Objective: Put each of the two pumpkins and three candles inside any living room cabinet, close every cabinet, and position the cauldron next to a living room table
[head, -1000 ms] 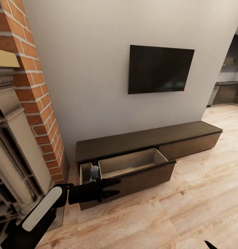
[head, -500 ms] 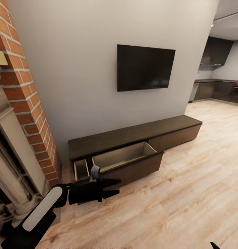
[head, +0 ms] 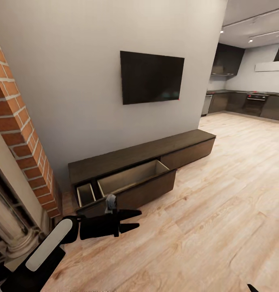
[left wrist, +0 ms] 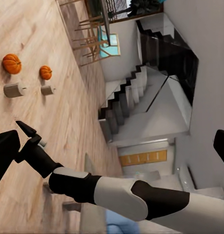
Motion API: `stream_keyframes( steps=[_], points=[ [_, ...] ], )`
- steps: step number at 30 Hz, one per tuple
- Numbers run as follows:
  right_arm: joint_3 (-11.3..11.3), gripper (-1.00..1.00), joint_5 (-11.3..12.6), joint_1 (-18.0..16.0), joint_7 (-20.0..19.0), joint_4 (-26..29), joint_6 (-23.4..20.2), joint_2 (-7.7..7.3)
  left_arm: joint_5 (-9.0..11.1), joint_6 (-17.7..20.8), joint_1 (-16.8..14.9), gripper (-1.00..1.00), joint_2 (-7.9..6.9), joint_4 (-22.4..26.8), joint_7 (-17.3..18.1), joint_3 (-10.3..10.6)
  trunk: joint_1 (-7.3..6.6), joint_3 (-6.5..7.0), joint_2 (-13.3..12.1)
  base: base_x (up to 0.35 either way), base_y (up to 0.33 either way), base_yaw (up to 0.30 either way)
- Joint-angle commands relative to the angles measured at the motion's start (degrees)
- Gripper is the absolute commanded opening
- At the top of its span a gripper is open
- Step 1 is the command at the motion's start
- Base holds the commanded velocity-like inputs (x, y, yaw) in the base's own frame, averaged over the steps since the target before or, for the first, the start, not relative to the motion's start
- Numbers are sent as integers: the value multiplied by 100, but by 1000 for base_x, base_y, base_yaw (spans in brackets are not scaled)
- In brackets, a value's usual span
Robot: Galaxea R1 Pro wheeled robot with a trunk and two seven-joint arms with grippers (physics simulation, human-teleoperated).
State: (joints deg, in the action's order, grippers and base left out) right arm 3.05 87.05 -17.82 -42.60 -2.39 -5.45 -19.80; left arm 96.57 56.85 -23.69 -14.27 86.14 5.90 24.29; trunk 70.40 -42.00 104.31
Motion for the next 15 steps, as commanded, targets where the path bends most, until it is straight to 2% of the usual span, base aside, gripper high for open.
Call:
stream_keyframes(
  steps=[1,15],
  points=[
    [29,100,20,-11,-43,-24,-6,0,-53,2,-4,100,-5,-1,58,5,-3,-9,3,-212,3,-220],
    [29,100,17,-11,-38,-24,114,-6,-60,-1,-4,100,-5,-1,44,5,-3,-56,3,-211,0,-219]
  ],
)
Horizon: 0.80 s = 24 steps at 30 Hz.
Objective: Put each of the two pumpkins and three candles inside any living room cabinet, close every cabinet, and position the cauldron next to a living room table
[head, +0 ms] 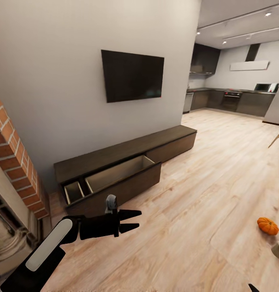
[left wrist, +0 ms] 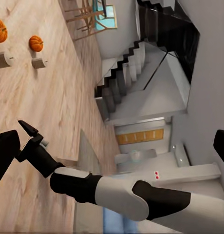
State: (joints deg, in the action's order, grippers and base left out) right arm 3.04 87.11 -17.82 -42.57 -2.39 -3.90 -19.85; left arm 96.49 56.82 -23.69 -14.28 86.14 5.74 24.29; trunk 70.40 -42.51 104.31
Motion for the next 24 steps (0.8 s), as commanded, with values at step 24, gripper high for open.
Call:
stream_keyframes(
  steps=[24],
  points=[
    [23,100,-1,-11,-41,-25,134,-1,-382,-2,-4,100,12,-71,84,5,-3,-82,3,91,24,-232]
  ],
)
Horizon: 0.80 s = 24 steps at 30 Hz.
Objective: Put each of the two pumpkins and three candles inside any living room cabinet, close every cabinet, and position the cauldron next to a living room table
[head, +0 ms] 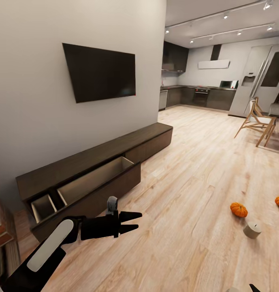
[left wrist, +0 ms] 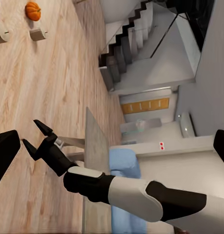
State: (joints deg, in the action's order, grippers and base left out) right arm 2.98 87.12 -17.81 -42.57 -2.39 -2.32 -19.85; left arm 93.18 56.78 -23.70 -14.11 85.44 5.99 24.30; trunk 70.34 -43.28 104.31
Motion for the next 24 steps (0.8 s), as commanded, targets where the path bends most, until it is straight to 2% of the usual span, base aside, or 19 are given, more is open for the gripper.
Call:
stream_keyframes(
  steps=[1,7,24],
  points=[
    [28,100,-2,-12,-41,-25,-24,-1,-54,1,-3,100,-5,-1,61,5,3,-8,2,286,16,-271],
    [28,100,-2,12,-41,-25,26,0,-58,4,-3,100,-4,-1,68,5,3,-18,2,178,5,-273],
    [25,100,-19,41,-50,-25,134,-1,-59,3,-3,100,16,-1,60,5,3,-19,2,6,0,-275]
  ],
)
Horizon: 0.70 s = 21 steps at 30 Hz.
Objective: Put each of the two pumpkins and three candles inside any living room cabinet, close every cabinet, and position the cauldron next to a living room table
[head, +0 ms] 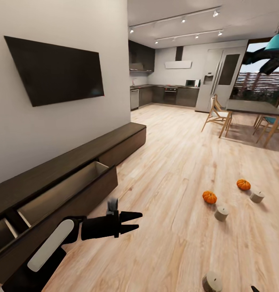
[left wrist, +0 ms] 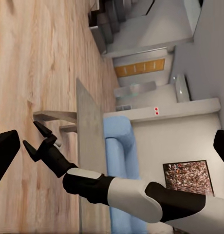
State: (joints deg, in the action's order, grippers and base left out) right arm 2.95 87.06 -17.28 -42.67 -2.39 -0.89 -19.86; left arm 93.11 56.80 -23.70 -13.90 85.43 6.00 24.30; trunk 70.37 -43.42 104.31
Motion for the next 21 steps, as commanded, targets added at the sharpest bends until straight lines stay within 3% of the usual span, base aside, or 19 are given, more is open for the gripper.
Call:
stream_keyframes(
  steps=[1,21],
  points=[
    [30,100,-13,-12,-39,-25,14,-1,-50,0,-3,100,-6,0,59,5,-1,-5,3,0,0,-275],
    [19,100,-22,-12,-40,-21,62,7,-68,-1,-3,100,-19,0,38,5,-1,-5,3,18,0,-269]
  ],
)
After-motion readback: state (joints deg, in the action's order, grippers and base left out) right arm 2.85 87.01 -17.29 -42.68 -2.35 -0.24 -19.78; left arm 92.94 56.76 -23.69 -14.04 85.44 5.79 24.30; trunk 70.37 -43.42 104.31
